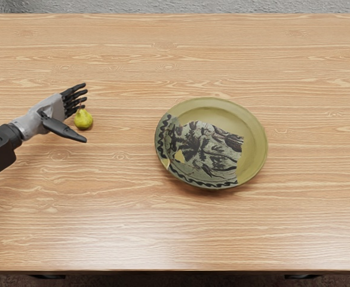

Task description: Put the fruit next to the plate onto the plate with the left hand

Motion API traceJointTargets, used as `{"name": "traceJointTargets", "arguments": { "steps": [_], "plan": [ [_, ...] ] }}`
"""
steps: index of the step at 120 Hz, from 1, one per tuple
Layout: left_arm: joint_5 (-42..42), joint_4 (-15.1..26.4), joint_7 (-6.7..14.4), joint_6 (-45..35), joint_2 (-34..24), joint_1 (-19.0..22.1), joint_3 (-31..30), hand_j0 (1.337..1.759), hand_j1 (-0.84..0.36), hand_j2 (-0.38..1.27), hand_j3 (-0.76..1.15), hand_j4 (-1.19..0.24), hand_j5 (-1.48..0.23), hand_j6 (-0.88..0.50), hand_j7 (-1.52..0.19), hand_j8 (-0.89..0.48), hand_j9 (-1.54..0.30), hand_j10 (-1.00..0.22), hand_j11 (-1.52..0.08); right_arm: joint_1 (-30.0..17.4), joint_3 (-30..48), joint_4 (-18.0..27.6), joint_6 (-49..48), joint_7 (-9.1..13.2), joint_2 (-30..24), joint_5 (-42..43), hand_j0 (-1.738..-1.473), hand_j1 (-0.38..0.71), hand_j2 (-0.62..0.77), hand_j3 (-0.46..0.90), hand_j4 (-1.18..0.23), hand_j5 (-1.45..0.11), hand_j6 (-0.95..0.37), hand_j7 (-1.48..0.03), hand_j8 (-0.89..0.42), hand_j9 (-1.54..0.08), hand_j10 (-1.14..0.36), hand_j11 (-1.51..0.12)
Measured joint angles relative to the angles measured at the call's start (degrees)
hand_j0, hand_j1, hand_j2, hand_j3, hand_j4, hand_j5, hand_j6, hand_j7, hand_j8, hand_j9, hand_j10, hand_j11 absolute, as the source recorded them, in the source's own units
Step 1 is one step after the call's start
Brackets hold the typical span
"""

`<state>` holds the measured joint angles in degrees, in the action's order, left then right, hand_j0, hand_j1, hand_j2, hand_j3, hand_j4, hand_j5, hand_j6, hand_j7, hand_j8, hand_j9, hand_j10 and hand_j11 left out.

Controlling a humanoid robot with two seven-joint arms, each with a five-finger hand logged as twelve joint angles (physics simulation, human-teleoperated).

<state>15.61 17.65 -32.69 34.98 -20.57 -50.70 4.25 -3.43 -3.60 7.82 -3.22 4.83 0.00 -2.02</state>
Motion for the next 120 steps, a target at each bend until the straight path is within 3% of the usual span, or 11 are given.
{"name": "traceJointTargets", "arguments": {
  "steps": [91, 120],
  "plan": [
    [-0.38, -0.21, -0.02, 0.15, 0.35, 1.58, 0.12, 1.658, 0.35, 0.01, 0.00, -0.02, 0.01, -0.02, 0.01, -0.02, 0.01, -0.01, 0.00, 0.00, 0.00, 0.01, -0.02, 0.00, 0.00, 0.00, -1.658, -0.32, 0.00, 0.00, -0.02, -0.03, -0.02, -0.03, -0.02, -0.03, -0.02, -0.03],
    [-0.03, -0.04, -0.07, 0.18, 0.44, 1.58, 0.21, 1.658, 0.29, 0.02, 0.00, -0.08, -0.06, -0.08, -0.06, -0.08, -0.06, -0.01, -0.07, 0.00, 0.00, 0.00, -0.01, 0.00, 0.00, 0.00, -1.658, -0.32, 0.00, 0.00, -0.02, -0.03, -0.02, -0.03, -0.02, -0.03, -0.02, -0.03]
  ]
}}
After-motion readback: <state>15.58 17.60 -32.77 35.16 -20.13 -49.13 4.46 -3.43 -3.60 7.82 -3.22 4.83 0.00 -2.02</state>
